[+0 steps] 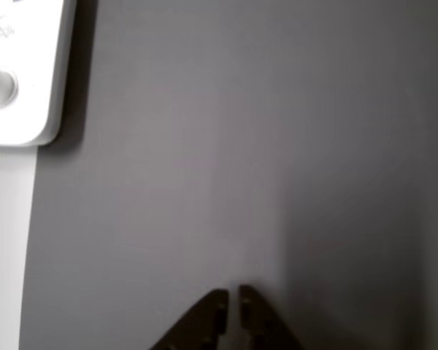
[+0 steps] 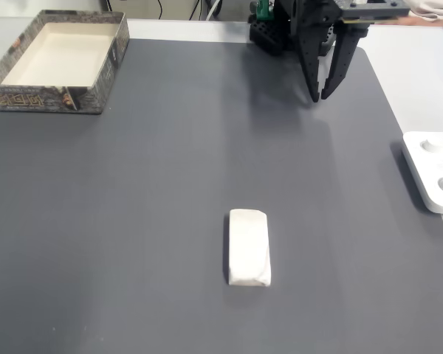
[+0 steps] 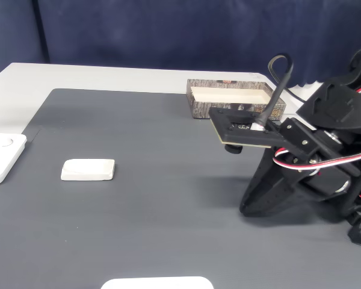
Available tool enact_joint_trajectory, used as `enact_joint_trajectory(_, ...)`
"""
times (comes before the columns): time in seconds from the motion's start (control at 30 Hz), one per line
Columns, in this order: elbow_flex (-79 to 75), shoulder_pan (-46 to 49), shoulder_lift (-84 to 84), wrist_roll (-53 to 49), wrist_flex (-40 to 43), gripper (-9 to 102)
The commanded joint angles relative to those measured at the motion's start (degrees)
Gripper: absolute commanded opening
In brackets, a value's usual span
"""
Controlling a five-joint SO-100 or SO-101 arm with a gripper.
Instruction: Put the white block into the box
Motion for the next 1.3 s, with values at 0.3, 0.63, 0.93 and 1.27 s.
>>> enact_joint_trajectory(0.3,1.14,-0.7,1.93,0.18,0.09,-2)
enact_joint_trajectory(0.63,1.14,-0.7,1.93,0.18,0.09,-2)
enact_joint_trajectory(0.93,1.14,-2.29,2.02,-2.81,-0.18,-2)
enact_joint_trajectory(1.27,-6.15,1.05,-8.61,-5.71,-3.52,-2)
